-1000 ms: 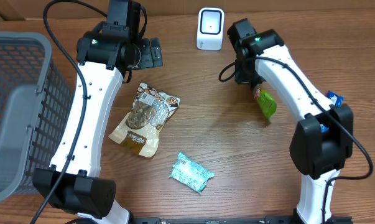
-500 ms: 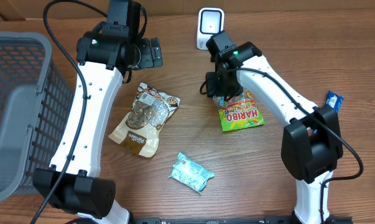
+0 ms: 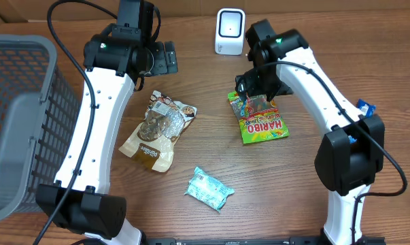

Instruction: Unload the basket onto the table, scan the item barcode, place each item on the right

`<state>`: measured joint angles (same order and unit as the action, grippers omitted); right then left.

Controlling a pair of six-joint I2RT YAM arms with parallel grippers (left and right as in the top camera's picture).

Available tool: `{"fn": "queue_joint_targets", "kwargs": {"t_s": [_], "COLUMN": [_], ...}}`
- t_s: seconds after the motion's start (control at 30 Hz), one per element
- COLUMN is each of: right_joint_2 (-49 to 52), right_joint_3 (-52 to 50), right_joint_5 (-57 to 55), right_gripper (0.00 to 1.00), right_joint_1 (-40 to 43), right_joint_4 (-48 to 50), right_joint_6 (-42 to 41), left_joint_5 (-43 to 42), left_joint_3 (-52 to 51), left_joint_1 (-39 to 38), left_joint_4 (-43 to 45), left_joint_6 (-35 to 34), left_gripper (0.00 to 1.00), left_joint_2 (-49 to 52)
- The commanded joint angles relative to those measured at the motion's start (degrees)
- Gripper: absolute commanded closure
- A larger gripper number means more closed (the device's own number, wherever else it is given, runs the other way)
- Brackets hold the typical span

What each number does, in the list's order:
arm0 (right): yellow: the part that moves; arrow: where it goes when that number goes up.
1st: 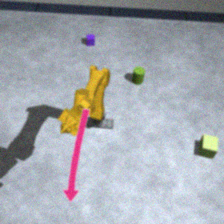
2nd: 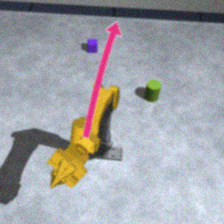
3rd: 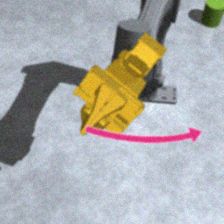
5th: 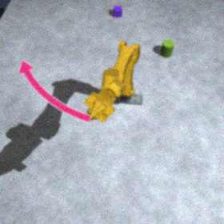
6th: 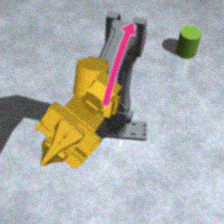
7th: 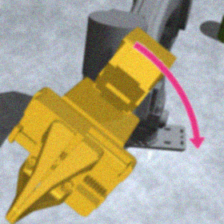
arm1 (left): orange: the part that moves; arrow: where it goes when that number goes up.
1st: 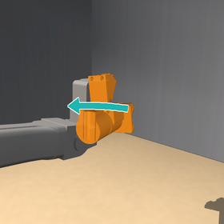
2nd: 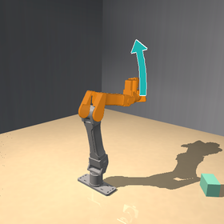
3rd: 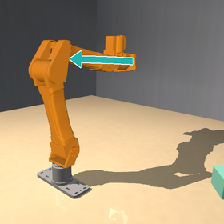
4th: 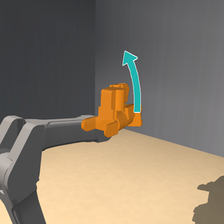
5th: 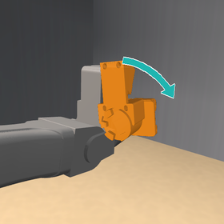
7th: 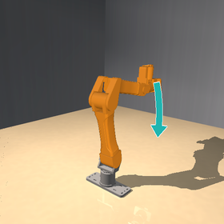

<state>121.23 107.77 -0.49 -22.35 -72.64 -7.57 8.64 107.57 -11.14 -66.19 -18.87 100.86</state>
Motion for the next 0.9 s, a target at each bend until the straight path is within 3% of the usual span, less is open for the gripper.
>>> {"fn": "queue_joint_targets", "kwargs": {"t_s": [0.0,0.23,0.47,0.7,0.87], "right_joint_2": [0.92,2.34,2.34,2.34,2.25], "right_joint_3": [-4.66,-12.66,-18.47,-22.43,-21.29], "right_joint_5": [-1.36,-2.64,-2.67,-2.71,-2.36], "right_gripper": [0.0,0.01,0.21,0.71,0.88], "right_joint_1": [-0.39,-0.44,-0.44,-0.44,-0.5], "right_joint_4": [3.67,12.66,19.17,23.06,22.51], "right_joint_6": [3.17,3.17,3.1,3.15,3.15], "left_joint_5": [0.31,0.33,0.33,0.33,0.31], "left_joint_3": [0.92,0.92,0.92,0.92,0.92], "left_joint_1": [0.24,0.24,0.24,0.24,0.24], "left_joint_4": [0.0,0.0,0.0,0.02,0.0], "left_joint_6": [1.29,1.29,1.29,1.29,1.29], "left_gripper": [0.0,0.0,0.0,0.0,0.0], "left_joint_2": [-0.83,-0.85,-0.85,-0.85,-0.85]}}
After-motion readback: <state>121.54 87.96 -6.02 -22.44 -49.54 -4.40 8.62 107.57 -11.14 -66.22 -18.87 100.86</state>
